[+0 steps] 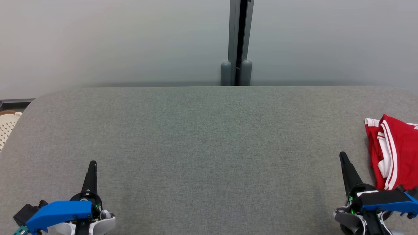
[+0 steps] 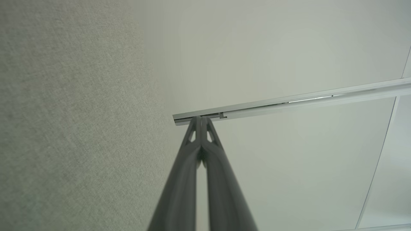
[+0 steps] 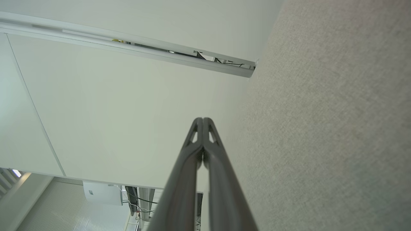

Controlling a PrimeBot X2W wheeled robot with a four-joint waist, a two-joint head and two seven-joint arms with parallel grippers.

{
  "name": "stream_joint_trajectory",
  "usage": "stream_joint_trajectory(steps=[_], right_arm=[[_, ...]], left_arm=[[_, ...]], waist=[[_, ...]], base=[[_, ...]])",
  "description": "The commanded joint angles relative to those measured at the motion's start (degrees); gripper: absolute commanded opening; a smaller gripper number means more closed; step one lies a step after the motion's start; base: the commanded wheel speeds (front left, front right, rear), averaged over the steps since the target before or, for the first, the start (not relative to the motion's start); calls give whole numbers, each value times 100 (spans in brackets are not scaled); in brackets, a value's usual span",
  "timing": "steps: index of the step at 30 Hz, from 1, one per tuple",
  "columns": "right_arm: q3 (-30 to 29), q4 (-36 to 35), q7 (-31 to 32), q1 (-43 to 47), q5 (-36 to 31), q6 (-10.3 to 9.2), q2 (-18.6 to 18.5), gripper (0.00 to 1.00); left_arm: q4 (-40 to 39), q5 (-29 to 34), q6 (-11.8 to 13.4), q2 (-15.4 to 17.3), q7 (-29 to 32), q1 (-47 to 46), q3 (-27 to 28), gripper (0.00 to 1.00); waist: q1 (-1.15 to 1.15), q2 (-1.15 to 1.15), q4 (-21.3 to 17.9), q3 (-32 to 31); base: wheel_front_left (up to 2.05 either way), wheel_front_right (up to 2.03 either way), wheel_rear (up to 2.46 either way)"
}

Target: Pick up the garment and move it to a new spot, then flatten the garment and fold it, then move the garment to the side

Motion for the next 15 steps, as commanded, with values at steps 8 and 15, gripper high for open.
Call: stream_joint_trajectory(steps=[8,15], right_arm=[[-59,-171,133,72,499,2,-31,0],[-89,-248,204,95,802,2,-32,0]], left_arm=[[-109,-450,-49,11,134,-134,77,0],[-150,-719,-58,10,210,-166,95,0]], waist=[[0,0,23,-8],[0,0,39,-15]], base=[[0,0,0],[0,0,0]])
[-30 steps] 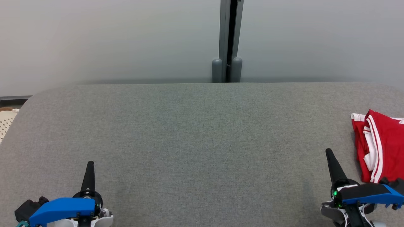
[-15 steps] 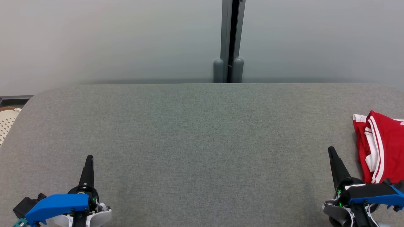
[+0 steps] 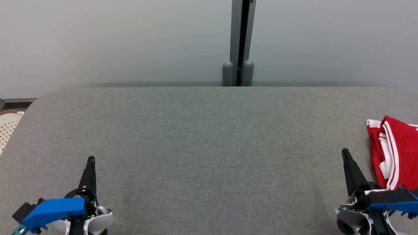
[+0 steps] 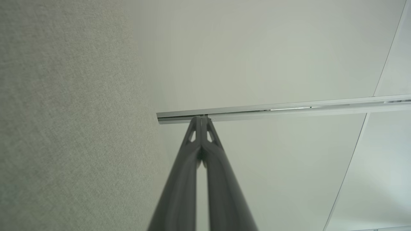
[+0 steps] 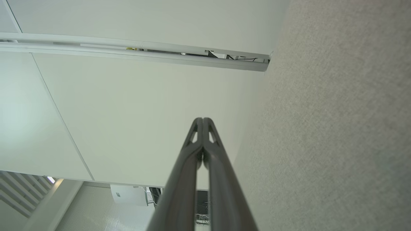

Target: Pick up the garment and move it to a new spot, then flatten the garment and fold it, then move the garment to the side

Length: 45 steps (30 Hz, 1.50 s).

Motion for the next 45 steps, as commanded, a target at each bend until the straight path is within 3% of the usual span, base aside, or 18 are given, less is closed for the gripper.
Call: stream_joint_trajectory(steps=[1,13,45], right_arm=[[-20,-58,20,67,94,2,-30,0],[-66,-170,141,98,575,2,-32,0],[-62,-170,143,96,565,2,-31,0]], left_arm=[[-45,-82,-56,8,32,-107,21,0],[-113,-512,-69,8,150,-140,59,0],[-109,-503,-63,7,151,-133,57,0]], waist=[[0,0,2,-1],[0,0,30,-11],[0,0,31,-12]], base=[[0,0,0],[0,0,0],[0,0,0]])
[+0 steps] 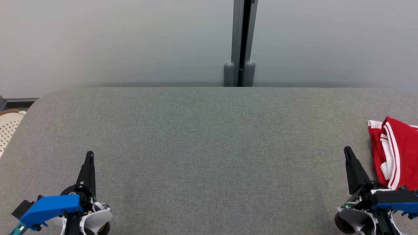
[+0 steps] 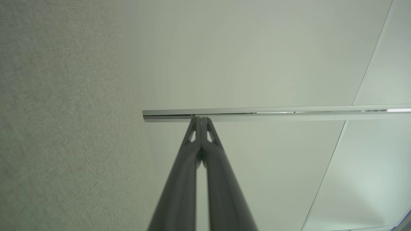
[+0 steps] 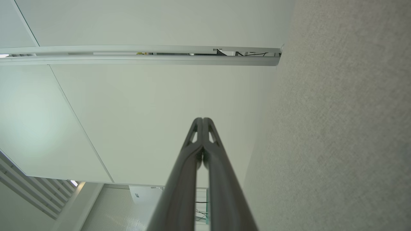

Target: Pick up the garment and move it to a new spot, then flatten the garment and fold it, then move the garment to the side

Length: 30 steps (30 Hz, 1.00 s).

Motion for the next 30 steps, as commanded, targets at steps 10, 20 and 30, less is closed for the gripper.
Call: stream_joint_trajectory(steps=[10,20,30], right_arm=[[-9,-22,18,68,16,2,-29,0],[-9,-22,18,68,16,2,-29,0],[-9,-22,17,68,16,2,-29,0]], left_arm=[[-27,-13,-52,5,19,-56,9,0],[-27,-14,-52,5,19,-56,9,0],[-28,-14,-52,5,19,-56,9,0]], waist=[[0,0,0,0],[0,0,0,0],[0,0,0,0]], base=[[0,0,0],[0,0,0],[0,0,0]])
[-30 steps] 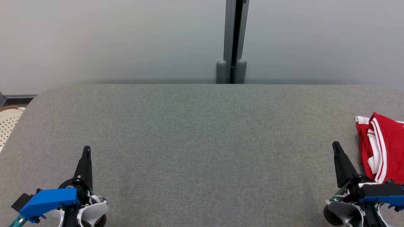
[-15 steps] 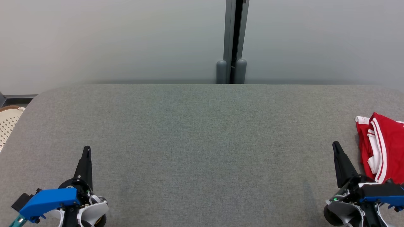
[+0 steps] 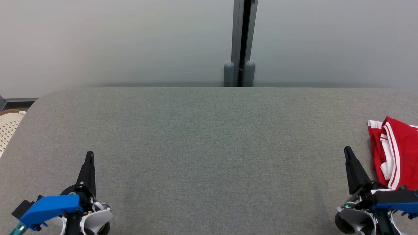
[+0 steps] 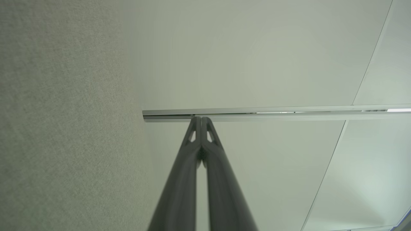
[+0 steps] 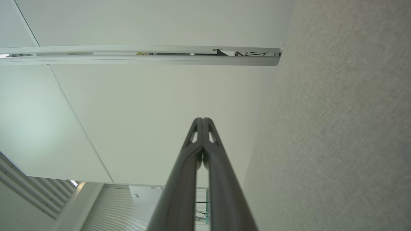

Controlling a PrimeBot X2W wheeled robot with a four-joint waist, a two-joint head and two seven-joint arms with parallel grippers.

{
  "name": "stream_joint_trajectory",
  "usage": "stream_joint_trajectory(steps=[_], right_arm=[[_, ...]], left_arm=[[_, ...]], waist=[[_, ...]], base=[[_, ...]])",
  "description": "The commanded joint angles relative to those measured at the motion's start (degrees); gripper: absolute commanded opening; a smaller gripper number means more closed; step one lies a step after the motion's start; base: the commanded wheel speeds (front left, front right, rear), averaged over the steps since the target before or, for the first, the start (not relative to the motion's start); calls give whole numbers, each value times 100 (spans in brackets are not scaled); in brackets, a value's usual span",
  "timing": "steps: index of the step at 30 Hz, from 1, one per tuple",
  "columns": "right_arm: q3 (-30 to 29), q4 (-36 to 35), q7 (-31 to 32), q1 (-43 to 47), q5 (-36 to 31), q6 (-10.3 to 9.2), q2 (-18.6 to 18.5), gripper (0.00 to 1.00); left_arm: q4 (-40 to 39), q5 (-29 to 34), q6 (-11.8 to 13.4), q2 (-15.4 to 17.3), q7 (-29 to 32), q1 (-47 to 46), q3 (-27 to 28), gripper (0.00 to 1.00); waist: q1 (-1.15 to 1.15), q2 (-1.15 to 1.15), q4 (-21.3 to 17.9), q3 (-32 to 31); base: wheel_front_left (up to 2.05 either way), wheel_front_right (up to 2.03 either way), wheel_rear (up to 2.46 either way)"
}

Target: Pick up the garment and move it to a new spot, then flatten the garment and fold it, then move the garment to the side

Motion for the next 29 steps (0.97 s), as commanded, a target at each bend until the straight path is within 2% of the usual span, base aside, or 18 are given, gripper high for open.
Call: stream_joint_trajectory(steps=[1,29], right_arm=[[-9,-22,17,67,16,2,-29,0],[-8,-22,17,67,16,2,-29,0]], left_arm=[[-28,-14,-52,5,19,-56,9,0],[-28,-14,-53,5,18,-56,8,0]], waist=[[0,0,0,0],[0,0,0,0]], base=[[0,0,0],[0,0,0]])
